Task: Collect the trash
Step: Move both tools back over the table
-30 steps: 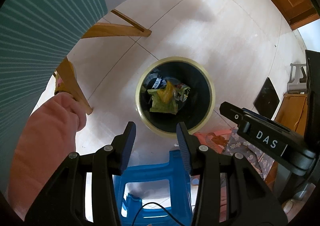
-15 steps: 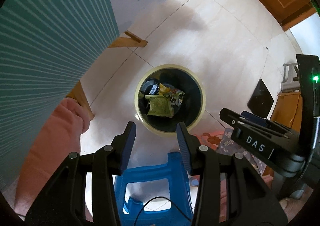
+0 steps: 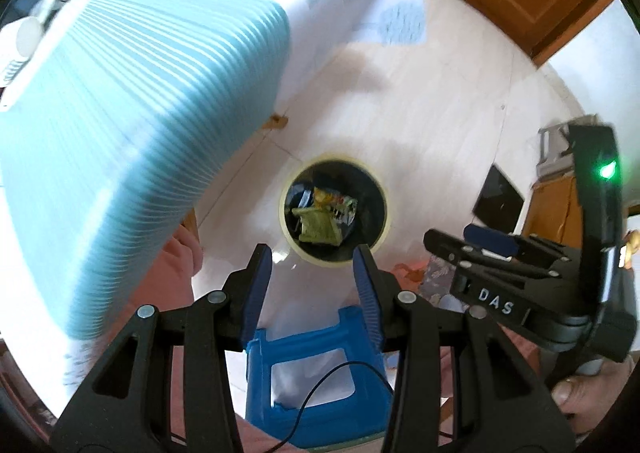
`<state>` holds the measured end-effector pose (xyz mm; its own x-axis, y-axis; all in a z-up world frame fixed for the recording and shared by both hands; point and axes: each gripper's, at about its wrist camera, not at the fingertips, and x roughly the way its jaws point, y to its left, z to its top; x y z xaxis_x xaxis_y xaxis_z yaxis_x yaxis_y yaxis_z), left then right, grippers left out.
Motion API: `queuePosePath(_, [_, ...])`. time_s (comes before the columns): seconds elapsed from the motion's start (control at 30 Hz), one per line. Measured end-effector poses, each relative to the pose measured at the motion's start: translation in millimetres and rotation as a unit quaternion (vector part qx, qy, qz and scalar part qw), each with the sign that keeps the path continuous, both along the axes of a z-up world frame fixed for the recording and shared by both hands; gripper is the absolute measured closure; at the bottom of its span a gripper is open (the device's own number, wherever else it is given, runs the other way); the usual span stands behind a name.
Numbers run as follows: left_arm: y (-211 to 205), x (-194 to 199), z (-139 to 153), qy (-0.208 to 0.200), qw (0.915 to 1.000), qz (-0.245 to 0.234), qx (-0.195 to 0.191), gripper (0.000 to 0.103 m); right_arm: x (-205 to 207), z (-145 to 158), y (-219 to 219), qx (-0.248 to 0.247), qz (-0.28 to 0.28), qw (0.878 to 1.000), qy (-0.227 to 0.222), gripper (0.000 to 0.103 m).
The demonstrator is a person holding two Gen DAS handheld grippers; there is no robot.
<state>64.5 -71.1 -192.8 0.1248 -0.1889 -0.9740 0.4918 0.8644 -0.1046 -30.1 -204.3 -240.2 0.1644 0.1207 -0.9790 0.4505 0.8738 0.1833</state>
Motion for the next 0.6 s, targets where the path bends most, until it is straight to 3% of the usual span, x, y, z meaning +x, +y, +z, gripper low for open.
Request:
queuePosePath(0.33, [94.8, 35.6, 94.8, -0.06, 0.9924, 0.089, -0.06, 0.064, 56.6, 101.5, 69.2, -0.035, 0.109, 0.991, -0.069, 0.052])
queuePosePath(0.6, [197.5, 79.1, 140.9, -0.105, 0.9773, 0.169, -0.072, 0.064, 139.7, 183.0, 144.0, -0.042, 0.213, 0.967, -0.135, 0.052])
